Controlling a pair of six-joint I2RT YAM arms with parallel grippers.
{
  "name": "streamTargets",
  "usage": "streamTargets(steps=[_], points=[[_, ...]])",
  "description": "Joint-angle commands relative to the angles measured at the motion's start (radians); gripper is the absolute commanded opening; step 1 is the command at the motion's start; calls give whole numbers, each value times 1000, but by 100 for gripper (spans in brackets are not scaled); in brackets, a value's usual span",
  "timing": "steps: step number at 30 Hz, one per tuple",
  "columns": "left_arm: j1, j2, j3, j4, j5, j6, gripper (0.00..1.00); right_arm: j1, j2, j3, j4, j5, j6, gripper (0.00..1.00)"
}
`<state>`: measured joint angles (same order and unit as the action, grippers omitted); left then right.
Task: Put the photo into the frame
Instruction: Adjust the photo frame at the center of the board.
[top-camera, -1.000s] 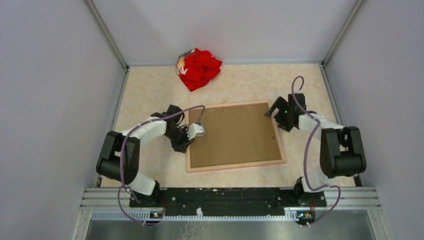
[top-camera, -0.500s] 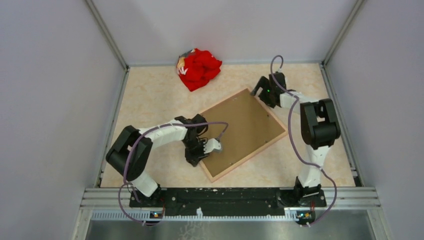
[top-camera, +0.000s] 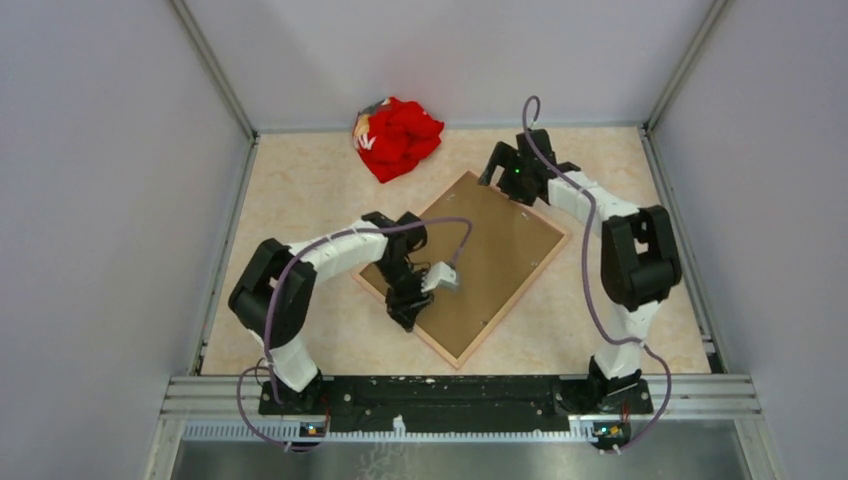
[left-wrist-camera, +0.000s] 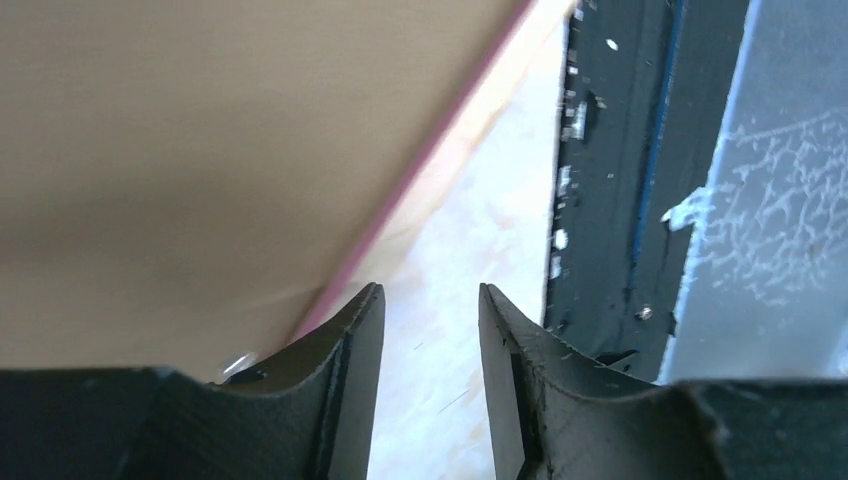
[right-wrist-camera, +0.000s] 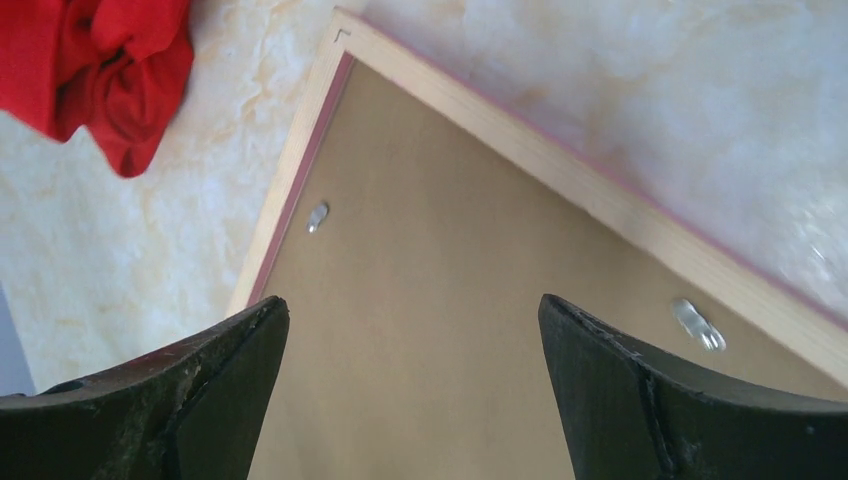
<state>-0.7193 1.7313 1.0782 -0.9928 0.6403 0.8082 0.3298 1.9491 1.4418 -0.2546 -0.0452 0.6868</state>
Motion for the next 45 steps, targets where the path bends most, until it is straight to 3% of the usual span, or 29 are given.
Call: streamTargets(steps=[1, 5, 12, 16, 21, 29, 40, 45], points=[[207, -65, 172, -136, 72, 167, 47, -8, -266, -125, -82, 21, -46, 95], [387, -40, 262, -114, 6, 180, 46, -9, -494, -417, -51, 28, -5, 96], [606, 121, 354, 162, -148, -59, 34, -9, -798, -792, -93, -12, 62, 94], [645, 161, 320, 237, -165, -92, 33, -25, -864, -859, -134, -13, 52, 93], [624, 145, 197, 253, -82, -74, 34, -66, -835, -945, 5, -103, 81, 93], [564, 97, 44, 235, -41, -5, 36, -169, -597, -873, 200, -228, 79, 92], [391, -55, -152, 156, 27, 78, 36, -181, -423, -586, 64, -187, 4, 90], [408, -104, -129, 109, 40, 87, 39, -178, -503, -554, -12, -81, -4, 87]])
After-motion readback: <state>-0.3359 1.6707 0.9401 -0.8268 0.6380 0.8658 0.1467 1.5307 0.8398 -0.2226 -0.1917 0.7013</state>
